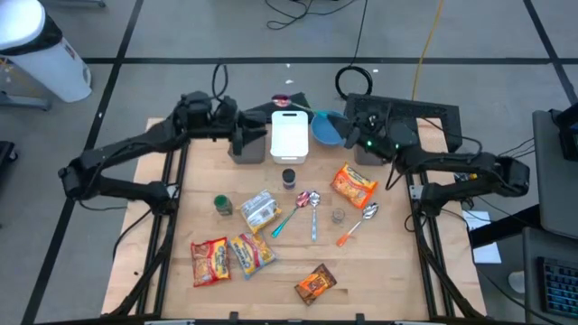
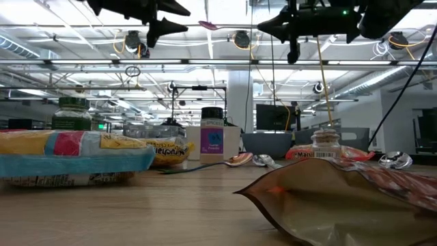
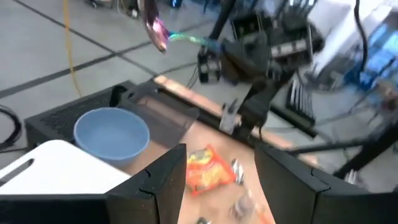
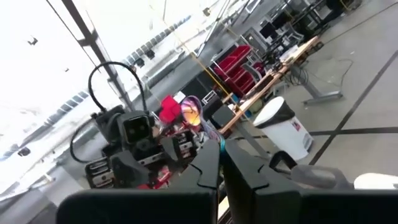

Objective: Pick & Place Food Item
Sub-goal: Put the left blue spoon into the left black bin

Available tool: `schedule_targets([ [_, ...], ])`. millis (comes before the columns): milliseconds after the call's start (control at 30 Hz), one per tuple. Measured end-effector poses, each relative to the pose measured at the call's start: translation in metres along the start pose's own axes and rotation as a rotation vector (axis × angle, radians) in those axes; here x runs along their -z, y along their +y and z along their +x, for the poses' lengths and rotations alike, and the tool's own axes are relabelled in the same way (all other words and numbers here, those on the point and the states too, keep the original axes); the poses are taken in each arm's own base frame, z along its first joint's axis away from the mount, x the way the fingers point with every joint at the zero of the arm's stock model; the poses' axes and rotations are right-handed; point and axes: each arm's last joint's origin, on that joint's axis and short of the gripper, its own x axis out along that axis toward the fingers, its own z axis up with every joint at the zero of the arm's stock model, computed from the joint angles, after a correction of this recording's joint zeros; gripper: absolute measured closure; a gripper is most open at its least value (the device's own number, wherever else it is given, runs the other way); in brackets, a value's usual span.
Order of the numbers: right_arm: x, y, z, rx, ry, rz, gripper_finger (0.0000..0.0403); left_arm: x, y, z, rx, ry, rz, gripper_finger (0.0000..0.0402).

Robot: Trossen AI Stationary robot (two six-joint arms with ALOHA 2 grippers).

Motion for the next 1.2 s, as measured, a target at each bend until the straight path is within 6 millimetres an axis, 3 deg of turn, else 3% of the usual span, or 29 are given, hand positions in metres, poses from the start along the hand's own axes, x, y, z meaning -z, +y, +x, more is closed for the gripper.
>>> schedule_targets([
  [267,0.017,0.016,-0.009,-0.013,-0.038,0.004,0.0403,0.037,-0.001,0.013,-0.044,-0.118,-0.075,0.0201],
  [400,0.022,0.022,-0.011,-0.011,-0.046,-0.013,0.0403,0.046,-0.004,0.016,-0.075,-0.201,-0.098,0.0201],
  [833,0.025,0.03,-0.013,-0.013,-0.071,-0.027,0.0403,0.041,-0.007,0.029,-0.02,-0.394,-0.146,0.0201],
  [1200,0.028,0.036,-0.016,-0.027,-0.079,-0.031,0.0403,0.043,-0.005,0.042,0.039,-0.45,-0.155,0.0201],
])
